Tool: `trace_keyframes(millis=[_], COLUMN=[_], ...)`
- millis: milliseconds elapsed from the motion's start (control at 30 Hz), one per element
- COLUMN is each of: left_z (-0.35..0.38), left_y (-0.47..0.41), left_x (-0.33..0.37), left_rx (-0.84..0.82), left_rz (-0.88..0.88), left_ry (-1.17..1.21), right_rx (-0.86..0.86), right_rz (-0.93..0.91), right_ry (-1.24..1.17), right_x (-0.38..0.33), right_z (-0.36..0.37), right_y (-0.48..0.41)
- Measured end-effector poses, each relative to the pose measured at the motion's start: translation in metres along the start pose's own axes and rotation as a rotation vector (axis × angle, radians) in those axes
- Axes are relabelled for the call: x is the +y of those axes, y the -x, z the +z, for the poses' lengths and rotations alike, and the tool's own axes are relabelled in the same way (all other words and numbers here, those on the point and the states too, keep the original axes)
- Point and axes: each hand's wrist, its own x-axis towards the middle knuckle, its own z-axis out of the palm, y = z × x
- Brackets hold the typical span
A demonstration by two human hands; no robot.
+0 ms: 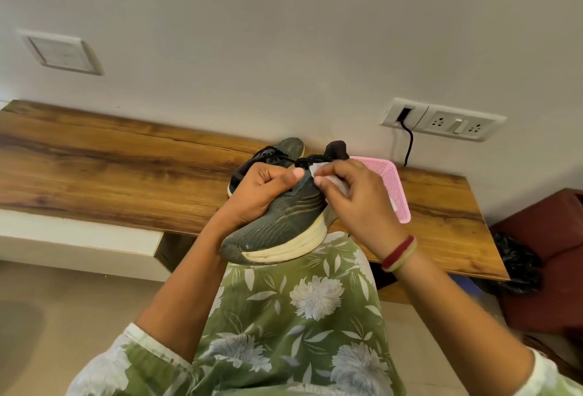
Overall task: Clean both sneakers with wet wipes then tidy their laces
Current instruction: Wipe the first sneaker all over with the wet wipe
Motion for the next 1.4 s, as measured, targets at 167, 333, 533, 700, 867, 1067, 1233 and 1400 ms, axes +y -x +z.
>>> trace_keyframes(millis=[167,333,533,700,867,1067,1233,1400], left_z=[-0.001,0.003,0.004,0.002,0.001,0.0,-0.001,0.003], left_y=[0.003,0.003,0.002,0.005,0.006,0.008,0.007,0.007], left_x=[-0.001,0.001,0.007,0.008,0.012,0.008,0.013,0.01], left_rx=[0.001,-0.036,-0.04,-0.044,-0.037,-0.047,-0.044,-0.022], left_rz=[-0.004,0.008,0.008,0.024,0.021,0.029,-0.007,-0.029], left_ry=[-0.031,-0.036,-0.056,-0.053,-0.09,-0.049,-0.058,-0.001], right_rx=[-0.065,-0.033,-0.008,-0.021,-0.032,0.004,-0.074,0.022], right_rz=[-0.042,-0.175,-0.262,-0.321,-0.356,-0.357,-0.484,-0.427], right_ry=[-0.069,0.182,0.25,0.284,0.319,0.392,0.33,0.458], right_x=[-0.004,0.003,0.001,0.001,0.001,0.011,-0.008,0.008], right_z=[0.001,-0.01,-0.007,-0.012,-0.009,-0.009,-0.002,-0.003], right_y=[0.012,0.006,0.006,0.004,0.005,0.001,0.017,0.002])
